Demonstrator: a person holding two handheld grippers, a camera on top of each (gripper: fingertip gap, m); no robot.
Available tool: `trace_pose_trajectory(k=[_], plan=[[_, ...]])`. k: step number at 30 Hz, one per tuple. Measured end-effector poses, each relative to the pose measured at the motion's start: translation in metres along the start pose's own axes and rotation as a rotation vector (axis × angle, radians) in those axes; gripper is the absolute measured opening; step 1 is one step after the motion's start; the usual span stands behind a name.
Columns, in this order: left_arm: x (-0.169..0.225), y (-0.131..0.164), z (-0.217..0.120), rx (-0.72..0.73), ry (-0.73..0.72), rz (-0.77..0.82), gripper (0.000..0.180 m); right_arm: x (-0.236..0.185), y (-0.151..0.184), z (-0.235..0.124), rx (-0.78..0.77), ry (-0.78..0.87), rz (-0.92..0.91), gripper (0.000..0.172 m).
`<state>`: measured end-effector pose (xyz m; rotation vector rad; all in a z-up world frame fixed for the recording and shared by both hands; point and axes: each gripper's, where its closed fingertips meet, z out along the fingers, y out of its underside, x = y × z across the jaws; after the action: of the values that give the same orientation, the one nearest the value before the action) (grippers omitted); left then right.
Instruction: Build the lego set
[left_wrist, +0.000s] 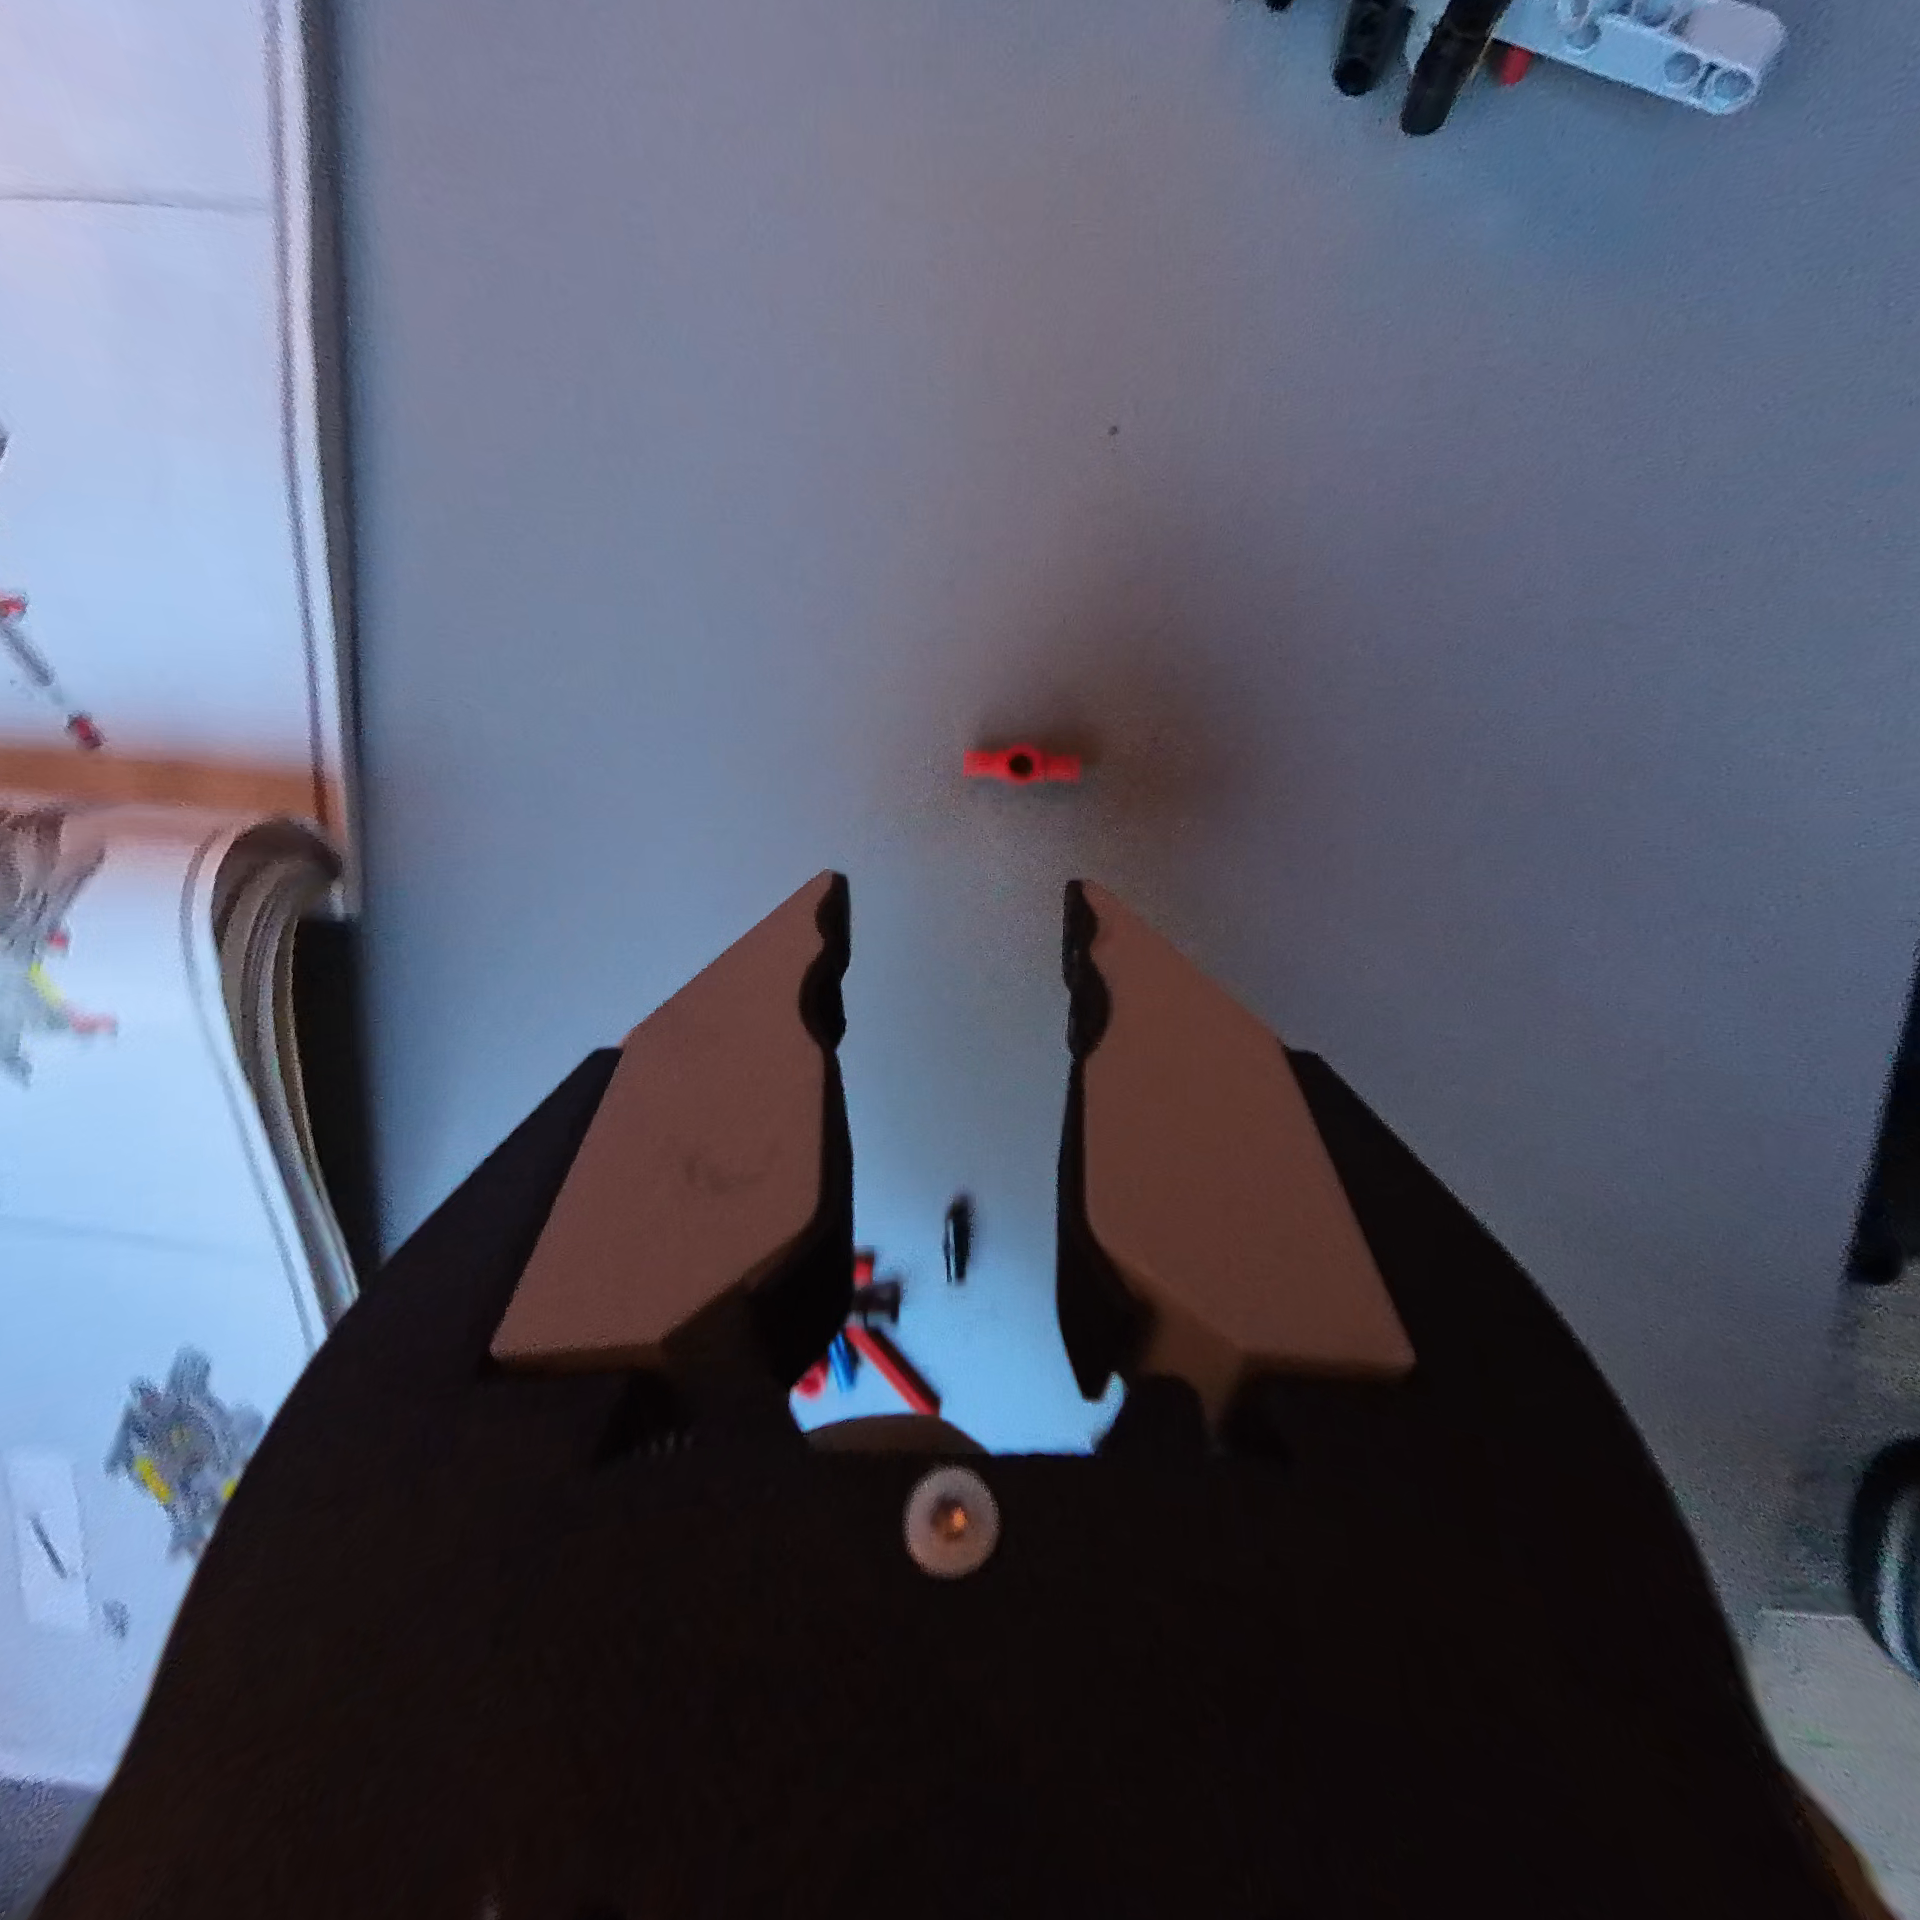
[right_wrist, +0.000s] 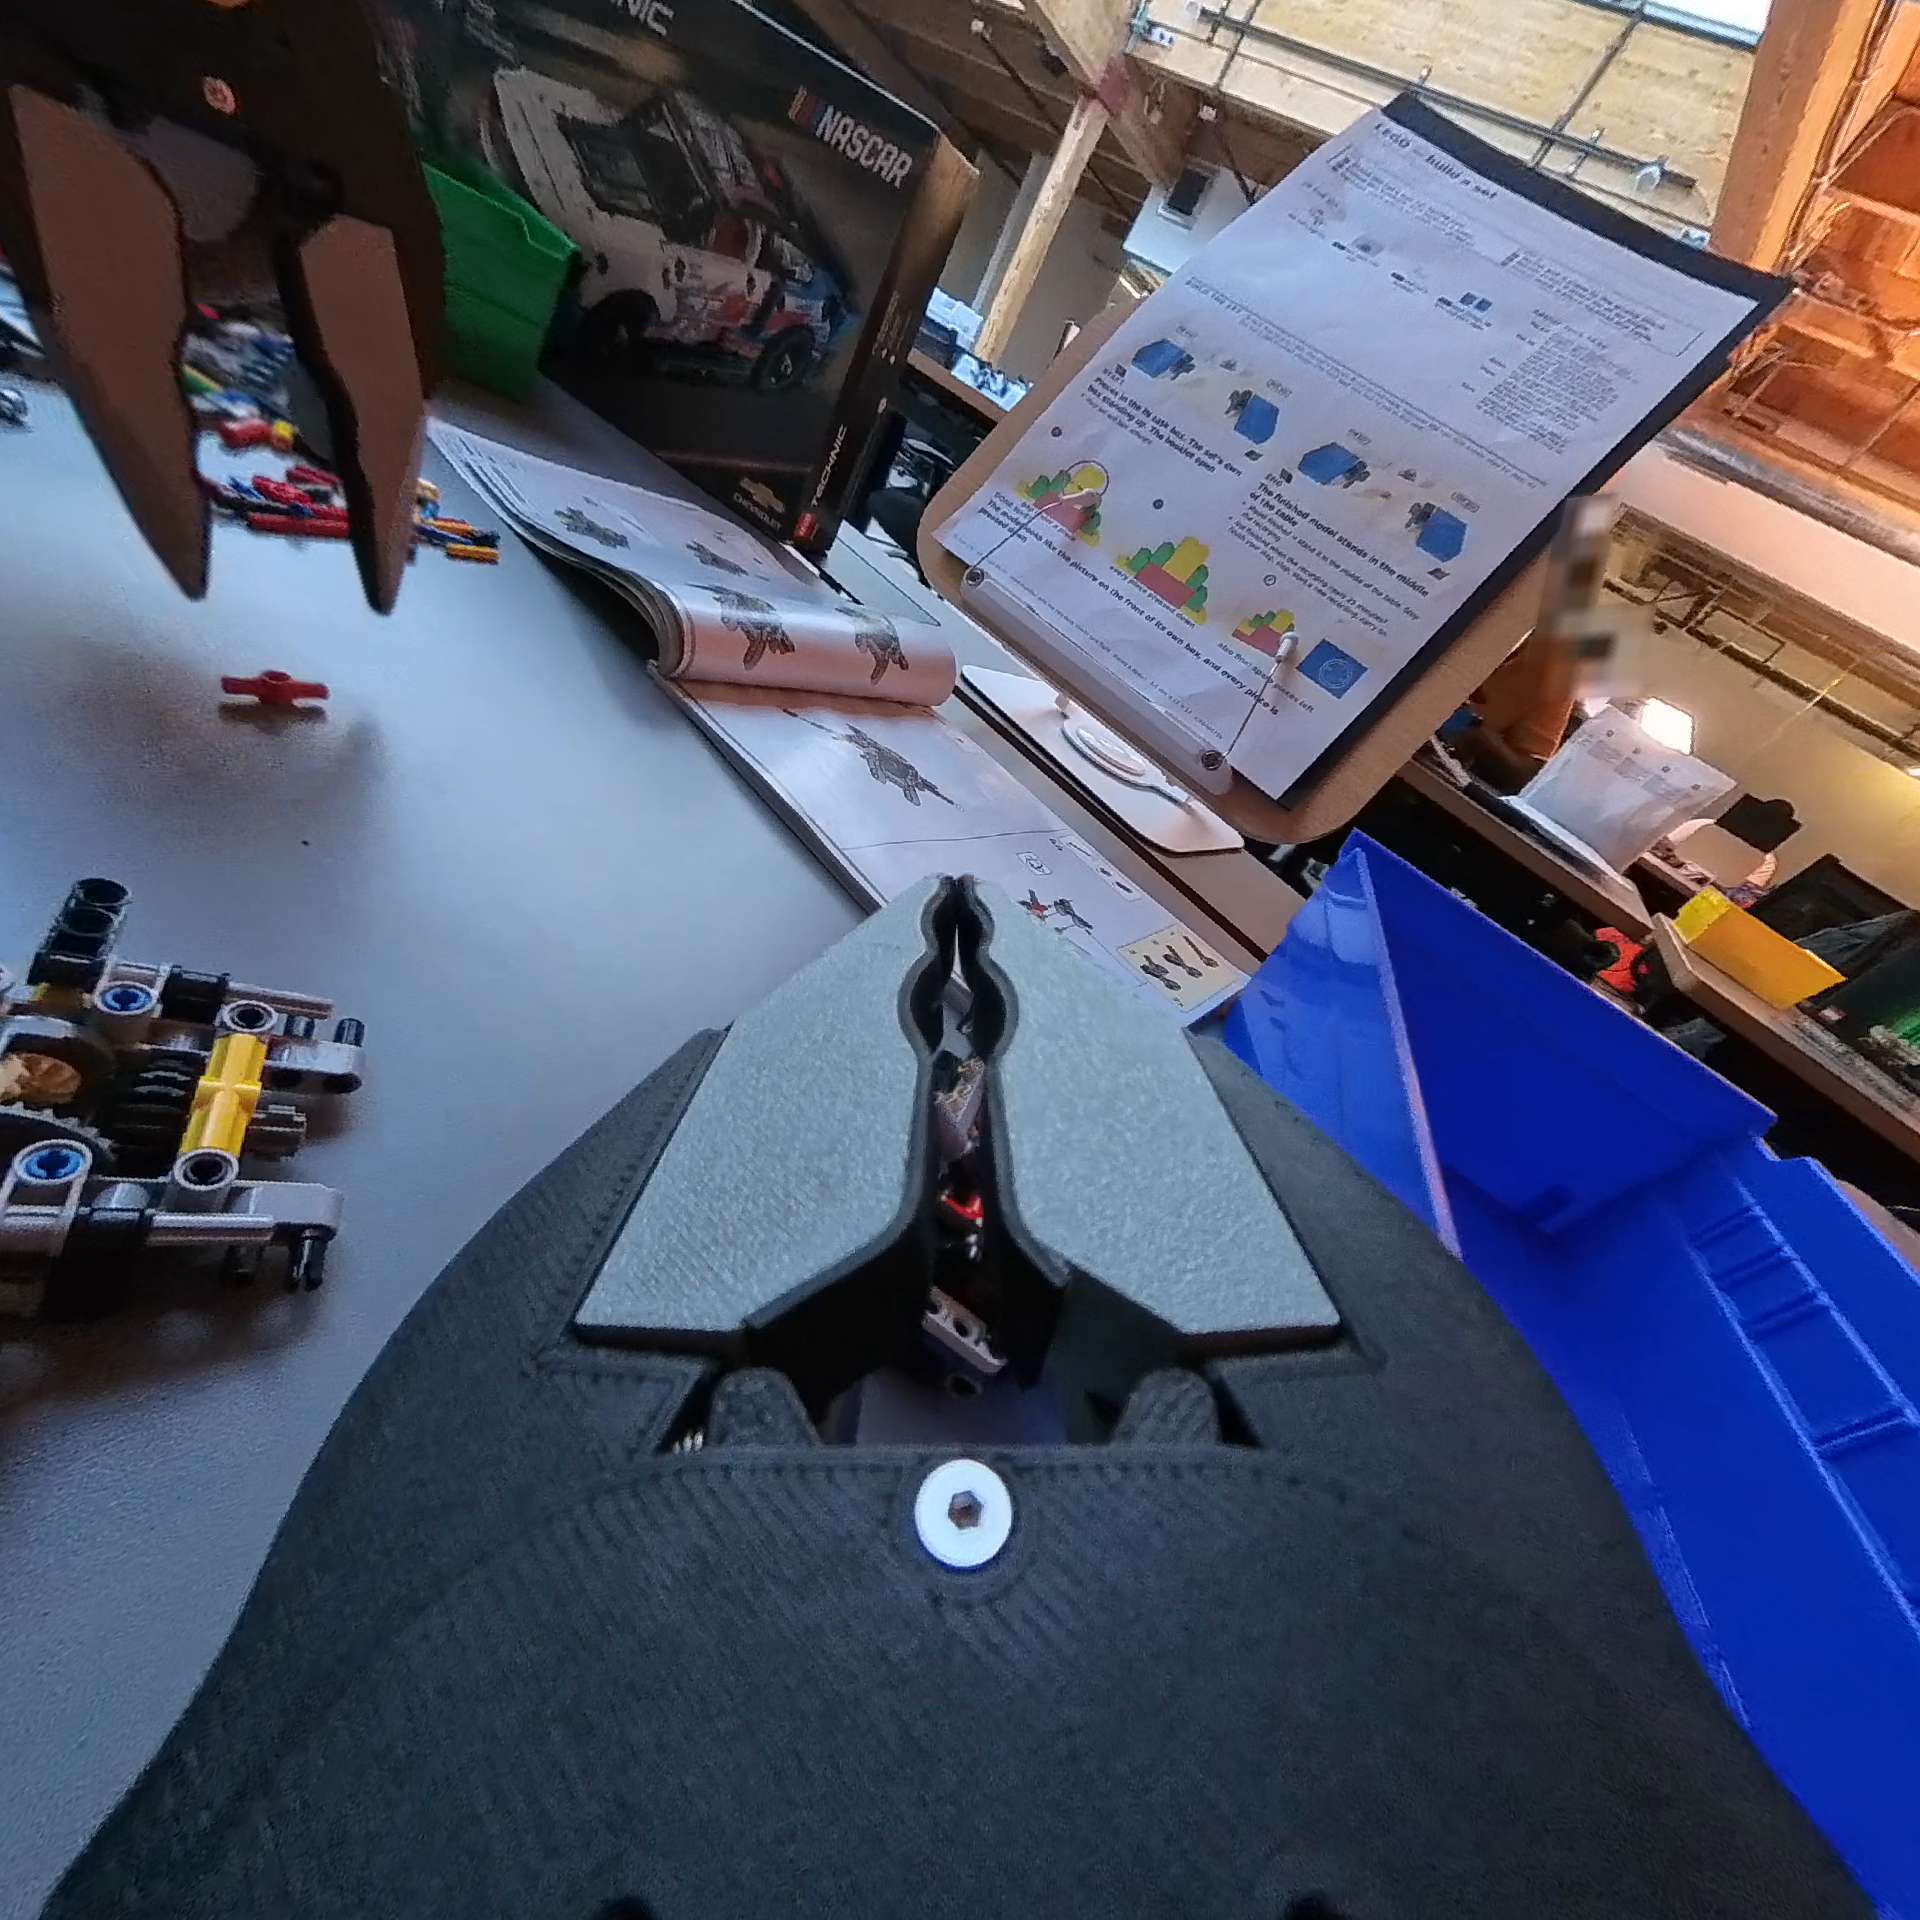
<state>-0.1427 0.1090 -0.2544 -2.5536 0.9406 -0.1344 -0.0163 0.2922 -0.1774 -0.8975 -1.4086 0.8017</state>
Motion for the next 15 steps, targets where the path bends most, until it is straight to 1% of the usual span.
trace_pose_trajectory(k=[3,7,9,11,15], plan=[[-0.014,0.027,-0.027,-0.019,-0.062,-0.087,0.039,0.001,-0.004,-0.003,0.023,-0.002,0.025,0.0],[-0.047,0.087,-0.061,-0.118,-0.208,-0.199,0.035,0.004,-0.007,-0.006,0.045,-0.001,0.059,0.0],[-0.056,0.108,-0.066,-0.131,-0.219,-0.266,0.035,0.005,-0.007,-0.006,0.048,-0.004,0.073,0.0],[-0.061,0.118,-0.064,-0.119,-0.213,-0.3,0.033,0.005,-0.007,-0.006,0.052,-0.008,0.08,0.0],[-0.067,0.131,-0.055,-0.159,-0.209,-0.307,0.032,0.003,-0.007,-0.006,0.046,-0.014,0.077,0.0]])
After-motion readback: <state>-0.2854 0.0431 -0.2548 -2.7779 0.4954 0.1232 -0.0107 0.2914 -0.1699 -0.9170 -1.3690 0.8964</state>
